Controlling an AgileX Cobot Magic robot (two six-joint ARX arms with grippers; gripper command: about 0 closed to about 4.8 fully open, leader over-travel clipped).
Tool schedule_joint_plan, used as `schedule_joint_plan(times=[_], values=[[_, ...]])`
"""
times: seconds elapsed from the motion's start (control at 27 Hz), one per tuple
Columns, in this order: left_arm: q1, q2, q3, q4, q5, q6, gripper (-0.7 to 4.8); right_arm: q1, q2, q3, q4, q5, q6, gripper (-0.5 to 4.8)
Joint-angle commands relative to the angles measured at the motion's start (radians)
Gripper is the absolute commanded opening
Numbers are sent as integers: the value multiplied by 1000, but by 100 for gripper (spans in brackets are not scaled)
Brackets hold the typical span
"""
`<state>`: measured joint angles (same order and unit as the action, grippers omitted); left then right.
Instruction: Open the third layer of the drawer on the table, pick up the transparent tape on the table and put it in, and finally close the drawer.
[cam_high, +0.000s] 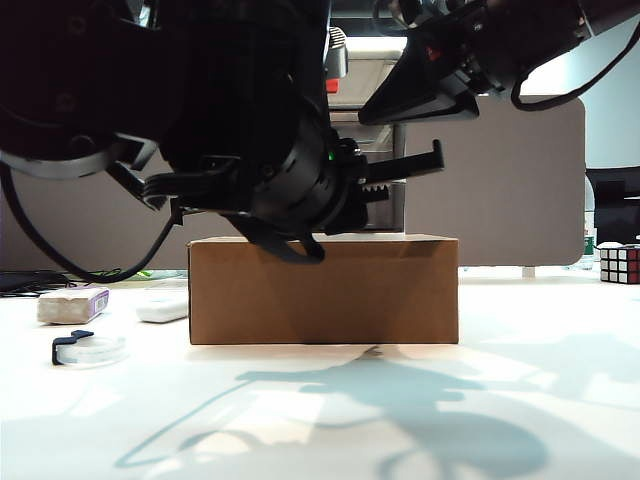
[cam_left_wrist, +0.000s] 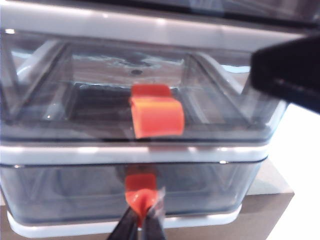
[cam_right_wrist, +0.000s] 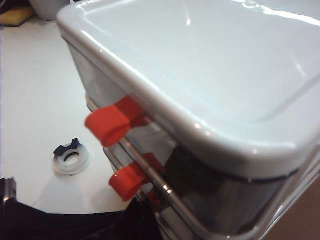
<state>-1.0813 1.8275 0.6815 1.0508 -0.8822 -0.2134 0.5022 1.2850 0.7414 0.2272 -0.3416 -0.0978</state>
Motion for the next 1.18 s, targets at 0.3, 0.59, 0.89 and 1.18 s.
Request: schedule_joint_plan(times=[0.3, 0.59, 0.89, 1.18], values=[[-84, -2, 2, -45, -124, 4, -6, 2, 61, 59, 9, 9, 20, -5], [-151, -13, -34, -47, -174, -8, -6, 2, 64, 67, 11, 9, 19, -5], [-188, -21, -68, 22, -192, -7, 1, 2, 64, 67, 9, 9, 19, -5], [-122, -21, -58, 53, -58, -8, 153, 2, 64, 67, 0, 9, 19, -5]])
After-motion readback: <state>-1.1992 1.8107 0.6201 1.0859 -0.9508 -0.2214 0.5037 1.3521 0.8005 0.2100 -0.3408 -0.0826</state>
